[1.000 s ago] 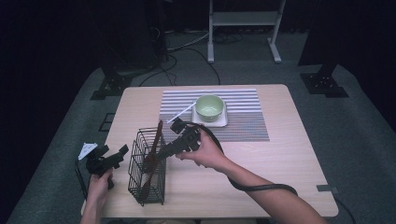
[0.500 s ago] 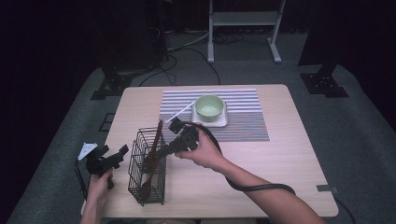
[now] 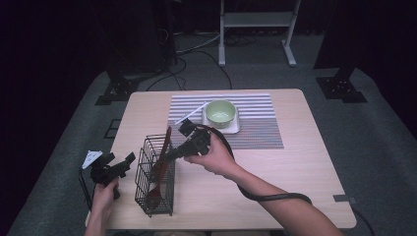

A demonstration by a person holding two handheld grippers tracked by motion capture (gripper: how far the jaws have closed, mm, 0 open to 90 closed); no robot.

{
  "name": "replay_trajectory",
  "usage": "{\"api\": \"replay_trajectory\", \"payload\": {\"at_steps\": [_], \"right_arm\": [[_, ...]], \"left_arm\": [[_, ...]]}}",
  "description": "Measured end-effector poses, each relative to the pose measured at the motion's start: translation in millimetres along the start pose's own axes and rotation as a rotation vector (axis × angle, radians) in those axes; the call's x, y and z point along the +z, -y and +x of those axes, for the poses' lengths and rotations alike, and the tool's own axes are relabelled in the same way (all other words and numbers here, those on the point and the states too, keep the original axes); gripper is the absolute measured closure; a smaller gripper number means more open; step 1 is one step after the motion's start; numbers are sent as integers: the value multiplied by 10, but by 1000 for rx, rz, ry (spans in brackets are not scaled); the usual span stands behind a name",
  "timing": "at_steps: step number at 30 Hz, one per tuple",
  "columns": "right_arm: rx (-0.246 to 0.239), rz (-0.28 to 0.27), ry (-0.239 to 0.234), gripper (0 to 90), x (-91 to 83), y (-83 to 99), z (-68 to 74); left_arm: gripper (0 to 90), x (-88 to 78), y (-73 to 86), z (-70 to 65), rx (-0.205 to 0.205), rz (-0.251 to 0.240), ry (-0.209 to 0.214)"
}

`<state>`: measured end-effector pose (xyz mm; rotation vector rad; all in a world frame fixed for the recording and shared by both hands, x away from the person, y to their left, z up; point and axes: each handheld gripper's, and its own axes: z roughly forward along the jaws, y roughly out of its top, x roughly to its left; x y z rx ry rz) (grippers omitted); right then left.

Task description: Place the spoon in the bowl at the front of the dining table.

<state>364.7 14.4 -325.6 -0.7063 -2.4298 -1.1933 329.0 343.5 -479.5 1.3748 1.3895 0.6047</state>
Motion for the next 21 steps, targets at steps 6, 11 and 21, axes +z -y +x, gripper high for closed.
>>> {"api": "replay_trajectory", "payload": {"at_steps": [6, 11, 21], "right_arm": [[17, -14, -8, 836, -83, -44, 35], [19, -24, 1, 836, -148, -78, 58], [28, -42, -6, 836, -268, -160, 86]], "left_arm": [[5, 0, 0, -2, 3, 1, 0], [5, -1, 0, -2, 4, 2, 1], [5, 0, 0, -2, 4, 2, 1]]}}
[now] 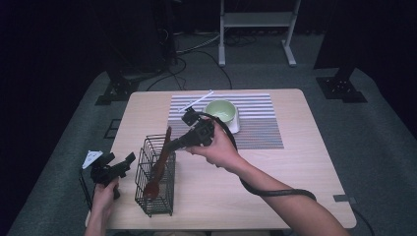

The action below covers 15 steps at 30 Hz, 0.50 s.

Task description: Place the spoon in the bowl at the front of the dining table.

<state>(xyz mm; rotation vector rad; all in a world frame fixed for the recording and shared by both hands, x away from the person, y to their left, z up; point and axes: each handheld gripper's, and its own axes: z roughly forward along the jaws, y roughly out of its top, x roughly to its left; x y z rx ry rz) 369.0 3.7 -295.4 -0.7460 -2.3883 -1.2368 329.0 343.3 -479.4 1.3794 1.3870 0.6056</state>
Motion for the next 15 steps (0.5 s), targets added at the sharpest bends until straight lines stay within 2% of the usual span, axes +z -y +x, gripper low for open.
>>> {"api": "replay_trajectory", "payload": {"at_steps": [15], "right_arm": [[14, -42, -9, 836, -215, -109, 57]], "left_arm": [[5, 3, 0, -2, 1, 2, 0]]}}
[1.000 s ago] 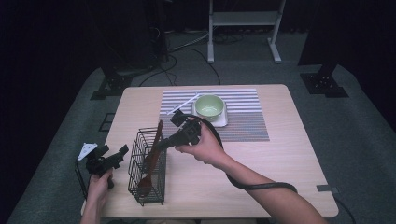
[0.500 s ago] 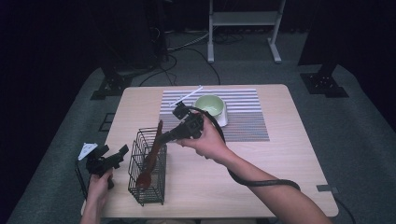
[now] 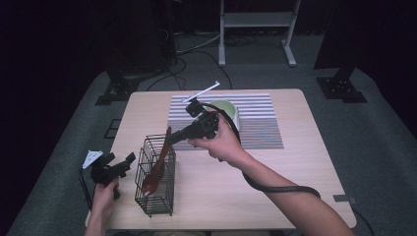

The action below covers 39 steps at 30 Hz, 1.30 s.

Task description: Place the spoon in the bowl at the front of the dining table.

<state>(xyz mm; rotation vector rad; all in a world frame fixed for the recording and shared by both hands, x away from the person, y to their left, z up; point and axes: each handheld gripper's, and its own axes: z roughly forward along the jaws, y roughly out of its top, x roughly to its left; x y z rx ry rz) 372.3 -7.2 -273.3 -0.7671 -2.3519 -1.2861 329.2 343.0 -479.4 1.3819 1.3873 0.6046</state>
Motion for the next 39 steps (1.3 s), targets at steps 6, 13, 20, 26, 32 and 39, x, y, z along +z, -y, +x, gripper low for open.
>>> {"api": "replay_trajectory", "payload": {"at_steps": [6, 13, 20, 26, 32, 39], "right_arm": [[-2, -18, 1, 836, -97, -33, 23], [3, -34, 5, 836, -206, -42, 22], [11, -49, 9, 836, -312, -28, 1], [16, -60, 19, 836, -408, 8, -26], [28, -78, 26, 836, -540, 57, -63], [44, -96, 22, 836, -672, 140, -124]], "left_arm": [[5, -1, 0, 1, 2, 2, -1], [5, 0, 0, -1, 3, 3, -1], [5, -1, -1, 0, 3, 3, -2], [5, 2, -1, -3, 4, 2, -1], [5, 3, -1, -4, 4, 3, -2], [5, 2, -1, -4, 5, 3, -3]]}}
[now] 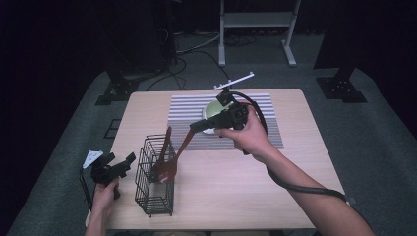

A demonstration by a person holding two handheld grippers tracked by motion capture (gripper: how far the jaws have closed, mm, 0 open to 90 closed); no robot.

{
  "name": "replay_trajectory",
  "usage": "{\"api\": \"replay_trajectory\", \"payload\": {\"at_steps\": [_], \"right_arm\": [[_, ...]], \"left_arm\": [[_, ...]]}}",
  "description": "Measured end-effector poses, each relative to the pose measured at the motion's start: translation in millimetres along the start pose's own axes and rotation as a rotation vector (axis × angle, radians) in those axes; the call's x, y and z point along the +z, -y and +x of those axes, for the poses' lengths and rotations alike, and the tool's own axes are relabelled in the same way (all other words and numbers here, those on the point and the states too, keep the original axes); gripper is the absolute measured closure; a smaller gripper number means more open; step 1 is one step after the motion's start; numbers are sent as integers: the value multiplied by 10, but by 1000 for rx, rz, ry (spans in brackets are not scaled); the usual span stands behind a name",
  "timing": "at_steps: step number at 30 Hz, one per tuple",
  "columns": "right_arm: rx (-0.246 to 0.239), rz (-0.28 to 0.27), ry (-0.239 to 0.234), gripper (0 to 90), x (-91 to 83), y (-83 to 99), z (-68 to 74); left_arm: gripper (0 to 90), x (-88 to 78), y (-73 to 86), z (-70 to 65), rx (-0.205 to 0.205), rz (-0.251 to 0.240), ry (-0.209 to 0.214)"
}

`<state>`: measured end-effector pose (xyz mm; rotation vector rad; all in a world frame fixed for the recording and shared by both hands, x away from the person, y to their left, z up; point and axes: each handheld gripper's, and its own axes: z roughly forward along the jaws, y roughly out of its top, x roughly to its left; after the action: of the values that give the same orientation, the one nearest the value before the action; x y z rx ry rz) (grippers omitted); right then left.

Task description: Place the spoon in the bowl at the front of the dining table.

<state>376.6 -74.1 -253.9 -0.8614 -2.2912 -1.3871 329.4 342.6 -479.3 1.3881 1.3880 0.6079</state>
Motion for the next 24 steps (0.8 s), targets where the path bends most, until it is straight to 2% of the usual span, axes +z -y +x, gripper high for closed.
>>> {"api": "replay_trajectory", "payload": {"at_steps": [15, 24], "right_arm": [[54, -1, 31, 835, -162, 180, -279], [80, 2, 43, 836, -186, 273, -422]], "left_arm": [[5, 0, 0, -1, -3, 0, 0], [5, 0, 0, 0, -1, 0, 0]]}}
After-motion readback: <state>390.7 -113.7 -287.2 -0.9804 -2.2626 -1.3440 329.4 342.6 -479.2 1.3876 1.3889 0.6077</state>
